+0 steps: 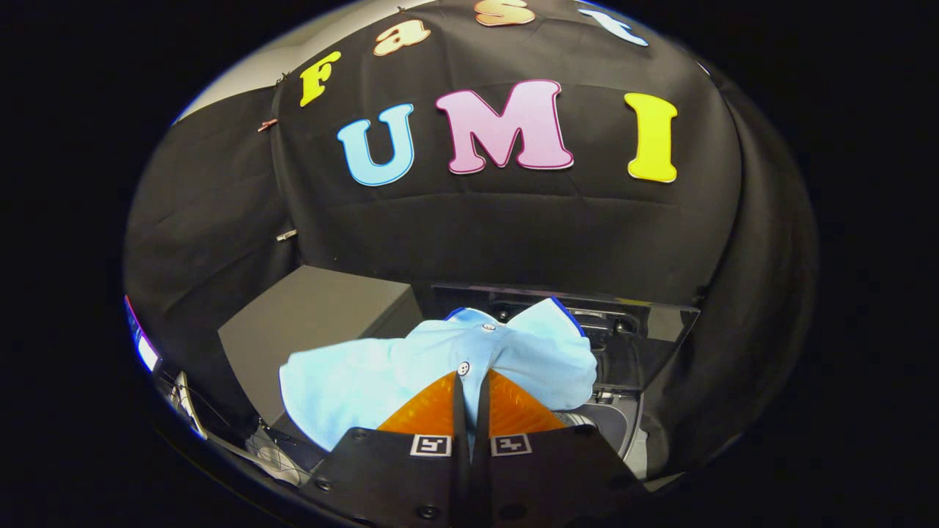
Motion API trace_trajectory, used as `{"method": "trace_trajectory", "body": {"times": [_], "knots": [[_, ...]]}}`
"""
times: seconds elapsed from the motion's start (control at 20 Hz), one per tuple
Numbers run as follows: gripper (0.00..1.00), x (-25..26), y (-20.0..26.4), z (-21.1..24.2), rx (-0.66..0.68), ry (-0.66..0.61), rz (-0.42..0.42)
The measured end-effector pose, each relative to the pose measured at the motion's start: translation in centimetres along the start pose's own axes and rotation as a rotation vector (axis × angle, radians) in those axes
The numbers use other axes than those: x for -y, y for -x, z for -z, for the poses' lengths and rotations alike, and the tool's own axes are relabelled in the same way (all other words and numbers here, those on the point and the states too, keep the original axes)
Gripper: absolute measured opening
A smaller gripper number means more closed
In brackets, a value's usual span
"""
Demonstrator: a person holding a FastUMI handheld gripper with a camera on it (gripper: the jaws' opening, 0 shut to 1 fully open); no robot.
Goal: Put the clothes into the washing machine and then close the washing machine lid.
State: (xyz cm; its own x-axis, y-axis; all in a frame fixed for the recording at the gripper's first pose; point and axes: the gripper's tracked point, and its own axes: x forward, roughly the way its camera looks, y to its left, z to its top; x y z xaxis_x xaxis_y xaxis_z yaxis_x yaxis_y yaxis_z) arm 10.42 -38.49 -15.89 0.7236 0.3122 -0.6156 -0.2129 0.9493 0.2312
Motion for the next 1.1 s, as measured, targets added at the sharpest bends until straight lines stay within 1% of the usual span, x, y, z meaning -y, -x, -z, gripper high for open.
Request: {"method": "trace_trajectory", "body": {"times": [0.2,0.4,0.6,0.85,1.1], "knots": [[0.05,2.6,-2.6,1.7,0.001,0.025,0.002],[0.05,3.4,-4.6,4.4,-0.03,0.058,0.007],[0.05,3.9,-6.5,8.4,-0.118,0.011,0.023],[0.05,5.3,-8.3,11.6,-0.162,0.037,0.106],[0.05,7.2,-9.6,15.1,-0.244,-0.026,0.181]]}}
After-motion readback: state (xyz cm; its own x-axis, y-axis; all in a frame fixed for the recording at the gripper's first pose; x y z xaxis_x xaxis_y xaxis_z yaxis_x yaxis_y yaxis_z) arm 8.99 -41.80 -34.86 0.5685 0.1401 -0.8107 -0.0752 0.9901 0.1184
